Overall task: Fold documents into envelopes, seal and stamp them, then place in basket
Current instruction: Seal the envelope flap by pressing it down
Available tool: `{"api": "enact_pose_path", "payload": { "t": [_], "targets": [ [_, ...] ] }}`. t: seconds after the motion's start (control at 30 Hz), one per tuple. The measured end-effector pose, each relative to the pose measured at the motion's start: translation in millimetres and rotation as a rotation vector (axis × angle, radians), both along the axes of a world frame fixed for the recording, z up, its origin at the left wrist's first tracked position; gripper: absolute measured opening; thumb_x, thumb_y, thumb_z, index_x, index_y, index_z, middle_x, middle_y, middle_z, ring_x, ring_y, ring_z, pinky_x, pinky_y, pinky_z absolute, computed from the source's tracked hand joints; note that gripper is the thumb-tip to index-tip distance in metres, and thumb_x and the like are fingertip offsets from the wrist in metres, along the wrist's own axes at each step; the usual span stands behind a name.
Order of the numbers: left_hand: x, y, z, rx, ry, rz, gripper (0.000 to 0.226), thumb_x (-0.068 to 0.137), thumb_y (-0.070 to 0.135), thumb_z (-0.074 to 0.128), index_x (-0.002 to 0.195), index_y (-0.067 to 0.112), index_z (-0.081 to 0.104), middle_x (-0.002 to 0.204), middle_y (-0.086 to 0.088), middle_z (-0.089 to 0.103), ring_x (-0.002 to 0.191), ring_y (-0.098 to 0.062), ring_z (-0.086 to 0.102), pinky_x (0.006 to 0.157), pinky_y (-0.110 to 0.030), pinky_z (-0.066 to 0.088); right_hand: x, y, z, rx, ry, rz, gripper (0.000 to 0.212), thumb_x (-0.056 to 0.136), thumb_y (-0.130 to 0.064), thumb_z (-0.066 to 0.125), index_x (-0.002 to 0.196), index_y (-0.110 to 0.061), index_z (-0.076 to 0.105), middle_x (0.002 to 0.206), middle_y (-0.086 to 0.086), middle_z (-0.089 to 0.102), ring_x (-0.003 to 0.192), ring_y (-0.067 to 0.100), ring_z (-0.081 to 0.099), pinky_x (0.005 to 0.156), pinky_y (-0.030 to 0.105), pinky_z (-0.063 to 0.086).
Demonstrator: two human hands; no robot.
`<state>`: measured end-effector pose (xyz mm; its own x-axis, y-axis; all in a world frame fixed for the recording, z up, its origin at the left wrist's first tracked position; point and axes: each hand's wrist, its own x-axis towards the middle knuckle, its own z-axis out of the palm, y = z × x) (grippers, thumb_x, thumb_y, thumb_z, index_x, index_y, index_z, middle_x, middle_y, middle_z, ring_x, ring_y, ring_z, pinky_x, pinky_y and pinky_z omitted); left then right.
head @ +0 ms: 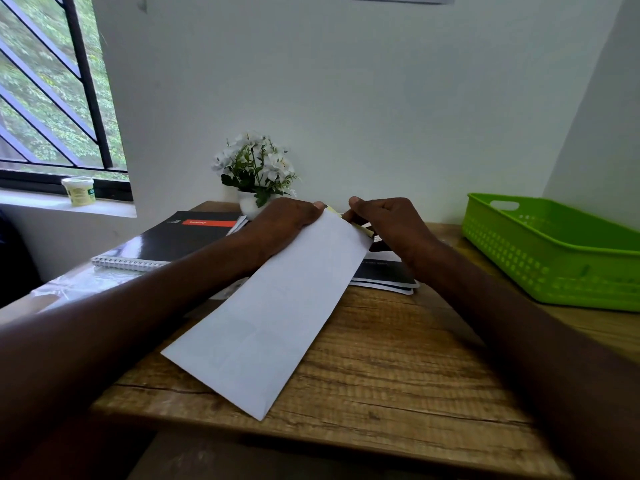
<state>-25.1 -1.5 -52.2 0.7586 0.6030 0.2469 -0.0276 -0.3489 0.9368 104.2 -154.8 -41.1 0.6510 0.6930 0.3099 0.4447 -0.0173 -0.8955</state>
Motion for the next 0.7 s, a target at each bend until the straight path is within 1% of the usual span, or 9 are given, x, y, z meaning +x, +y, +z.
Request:
{"api": "enact_pose_path", "payload": {
  "t": [0.1, 0.23, 0.3, 0.37, 0.47, 0.53, 0.6, 0.63, 0.7],
  "targets": [
    [-0.6, -0.4, 0.1, 0.058, 0.005, -0.021, 0.045, 0.104, 0.031, 0.059, 0.116, -0.011, 0.070, 0.107, -0.027, 0.074, 0.085, -0.023, 0.065, 0.074, -0.027, 0.052, -2.4, -0.1, 1.5, -0.014, 0.019, 0.000, 0.036, 0.099, -0.041, 0.063, 0.089, -0.012, 0.081, 0.098, 0.001, 0.078, 0.081, 0.014, 0.065, 0.069, 0.032, 0.055],
    [-1.1, 0.1, -0.6, 0.102, 0.002, -0.039, 0.046, 0.104, 0.032, 0.059, 0.114, -0.011, 0.071, 0.113, -0.033, 0.071, 0.087, -0.025, 0.064, 0.083, -0.034, 0.050, -6.3, 0.5, 3.5, -0.021, 0.031, -0.004, 0.039, 0.099, -0.042, 0.063, 0.090, -0.009, 0.080, 0.098, 0.003, 0.077, 0.080, 0.014, 0.064, 0.068, 0.031, 0.055],
    [-0.7, 1.1, -1.3, 0.123, 0.006, -0.044, 0.048, 0.104, 0.034, 0.058, 0.114, -0.012, 0.070, 0.113, -0.034, 0.069, 0.087, -0.024, 0.063, 0.083, -0.035, 0.049, -7.3, -0.1, 4.3, -0.030, 0.014, -0.010, 0.040, 0.099, -0.044, 0.063, 0.089, -0.009, 0.080, 0.099, 0.003, 0.077, 0.078, 0.014, 0.064, 0.063, 0.026, 0.053],
    [-0.2, 1.6, -1.6, 0.141, 0.008, -0.045, 0.047, 0.104, 0.034, 0.058, 0.113, -0.010, 0.071, 0.112, -0.032, 0.071, 0.086, -0.023, 0.064, 0.081, -0.033, 0.050, -7.3, -0.9, 5.4, -0.036, 0.018, -0.016, 0.041, 0.098, -0.045, 0.063, 0.085, -0.011, 0.080, 0.098, 0.005, 0.077, 0.079, 0.016, 0.065, 0.062, 0.026, 0.053],
    [0.2, 0.3, -2.4, 0.149, 0.001, -0.056, 0.041, 0.104, 0.033, 0.059, 0.112, -0.005, 0.075, 0.108, -0.026, 0.075, 0.085, -0.022, 0.068, 0.081, -0.032, 0.053, -6.7, -1.3, 7.1, -0.054, 0.067, -0.027, 0.046, 0.096, -0.050, 0.063, 0.082, -0.010, 0.080, 0.098, 0.009, 0.078, 0.079, 0.020, 0.065, 0.070, 0.031, 0.054],
    [0.6, -0.4, -2.5, 0.158, -0.006, -0.064, 0.040, 0.104, 0.032, 0.059, 0.110, -0.004, 0.076, 0.106, -0.024, 0.076, 0.083, -0.020, 0.069, 0.078, -0.030, 0.054, -4.6, -0.4, 7.2, -0.079, 0.079, -0.036, 0.051, 0.095, -0.055, 0.062, 0.084, -0.008, 0.081, 0.099, 0.008, 0.079, 0.082, 0.021, 0.066, 0.084, 0.036, 0.055],
    [0.7, -1.5, -1.9, 0.174, -0.009, -0.065, 0.039, 0.104, 0.030, 0.059, 0.110, -0.004, 0.076, 0.105, -0.023, 0.076, 0.080, -0.016, 0.069, 0.073, -0.024, 0.055, -2.3, 0.0, 7.2, -0.105, 0.079, -0.032, 0.054, 0.094, -0.060, 0.060, 0.082, -0.011, 0.080, 0.099, 0.004, 0.079, 0.090, 0.022, 0.069, 0.097, 0.043, 0.054],
    [0.4, -2.7, -1.1, 0.183, -0.008, -0.064, 0.038, 0.104, 0.029, 0.059, 0.110, -0.005, 0.076, 0.104, -0.022, 0.077, 0.079, -0.015, 0.069, 0.071, -0.022, 0.055, -1.3, -0.1, 7.6, -0.118, 0.082, -0.028, 0.055, 0.093, -0.062, 0.060, 0.080, -0.013, 0.080, 0.099, 0.002, 0.078, 0.096, 0.024, 0.069, 0.100, 0.045, 0.054],
    [0.0, -4.5, -1.9, 0.173, -0.012, -0.068, 0.038, 0.104, 0.027, 0.059, 0.110, -0.007, 0.074, 0.102, -0.021, 0.077, 0.077, -0.015, 0.068, 0.069, -0.021, 0.055, -0.7, -0.3, 7.1, -0.146, 0.101, -0.021, 0.056, 0.092, -0.066, 0.058, 0.071, -0.018, 0.078, 0.099, 0.000, 0.078, 0.101, 0.025, 0.068, 0.099, 0.045, 0.053]
  ]
}}
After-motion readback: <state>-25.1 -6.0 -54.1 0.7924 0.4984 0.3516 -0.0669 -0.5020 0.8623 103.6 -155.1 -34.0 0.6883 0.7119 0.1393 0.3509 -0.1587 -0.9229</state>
